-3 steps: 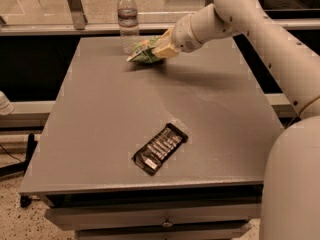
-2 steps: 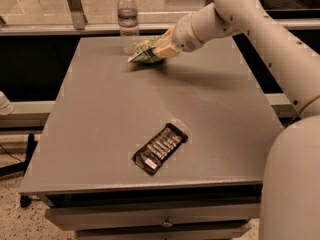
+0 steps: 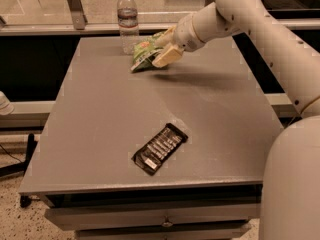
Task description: Move green jalapeno chip bag near water bottle
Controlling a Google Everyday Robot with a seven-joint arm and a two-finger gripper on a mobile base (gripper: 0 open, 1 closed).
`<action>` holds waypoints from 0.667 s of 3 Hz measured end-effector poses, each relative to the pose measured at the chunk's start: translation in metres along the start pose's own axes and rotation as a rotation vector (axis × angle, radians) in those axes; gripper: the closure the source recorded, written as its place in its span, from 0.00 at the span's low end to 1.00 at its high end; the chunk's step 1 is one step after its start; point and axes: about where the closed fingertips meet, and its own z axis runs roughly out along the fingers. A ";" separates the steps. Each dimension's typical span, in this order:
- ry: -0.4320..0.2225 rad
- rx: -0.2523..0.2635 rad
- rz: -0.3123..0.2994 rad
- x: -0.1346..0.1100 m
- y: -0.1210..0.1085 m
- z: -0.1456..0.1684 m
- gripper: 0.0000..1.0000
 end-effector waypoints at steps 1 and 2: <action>0.001 -0.002 0.002 0.001 0.001 -0.004 0.00; 0.008 0.002 0.012 0.006 0.005 -0.026 0.00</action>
Offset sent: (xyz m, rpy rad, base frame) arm -0.0263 -0.0581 0.0275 -0.0060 0.0079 -0.0375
